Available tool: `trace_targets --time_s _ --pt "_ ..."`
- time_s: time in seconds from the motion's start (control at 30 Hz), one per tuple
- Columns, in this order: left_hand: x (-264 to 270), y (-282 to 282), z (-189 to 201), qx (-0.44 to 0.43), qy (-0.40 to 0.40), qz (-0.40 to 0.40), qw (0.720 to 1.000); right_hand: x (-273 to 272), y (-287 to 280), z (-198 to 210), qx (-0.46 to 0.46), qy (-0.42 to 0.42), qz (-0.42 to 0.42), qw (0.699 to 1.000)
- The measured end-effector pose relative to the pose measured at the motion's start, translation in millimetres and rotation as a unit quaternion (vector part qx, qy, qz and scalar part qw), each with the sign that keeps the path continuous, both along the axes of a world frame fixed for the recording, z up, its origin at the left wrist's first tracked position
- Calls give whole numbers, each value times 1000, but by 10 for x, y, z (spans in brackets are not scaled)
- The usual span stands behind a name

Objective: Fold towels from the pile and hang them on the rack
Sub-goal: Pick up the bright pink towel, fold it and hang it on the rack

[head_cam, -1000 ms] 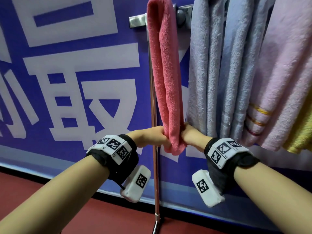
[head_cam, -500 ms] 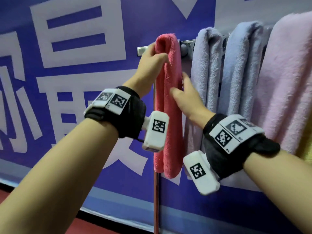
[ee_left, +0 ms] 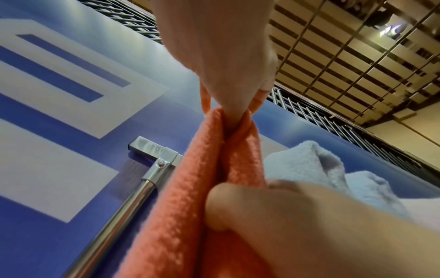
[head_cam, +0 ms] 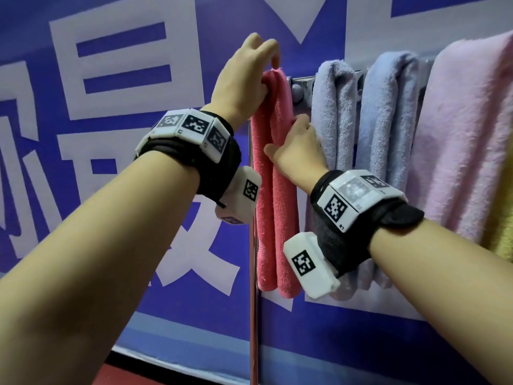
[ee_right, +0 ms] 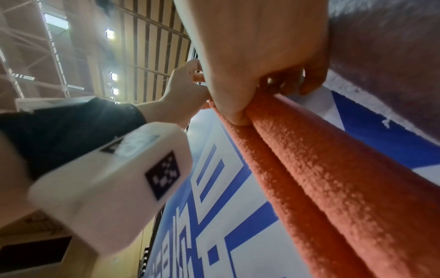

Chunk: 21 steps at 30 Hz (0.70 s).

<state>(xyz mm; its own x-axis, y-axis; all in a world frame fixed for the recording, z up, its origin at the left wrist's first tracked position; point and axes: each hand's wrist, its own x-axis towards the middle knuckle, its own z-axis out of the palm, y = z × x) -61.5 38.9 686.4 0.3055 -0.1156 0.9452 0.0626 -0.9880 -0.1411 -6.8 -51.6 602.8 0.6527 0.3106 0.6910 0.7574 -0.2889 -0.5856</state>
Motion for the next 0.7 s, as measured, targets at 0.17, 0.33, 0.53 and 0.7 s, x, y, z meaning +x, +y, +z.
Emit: trace_targets --time_s 0.17,0.33,0.53,0.7 --pt "3 68 58 25 -24 -30 999 -25 -36 -41 -65 -2 -6 998" --pt "68 40 87 -220 -72 -146 962 -51 14 -133 -65 -21 46 997" --pt "59 -68 114 -388 -22 -191 901 -82 40 -104 -125 3 56 991" --pt "-99 -171 205 -447 -6 -257 857 -155 -14 -185 -205 7 50 978"
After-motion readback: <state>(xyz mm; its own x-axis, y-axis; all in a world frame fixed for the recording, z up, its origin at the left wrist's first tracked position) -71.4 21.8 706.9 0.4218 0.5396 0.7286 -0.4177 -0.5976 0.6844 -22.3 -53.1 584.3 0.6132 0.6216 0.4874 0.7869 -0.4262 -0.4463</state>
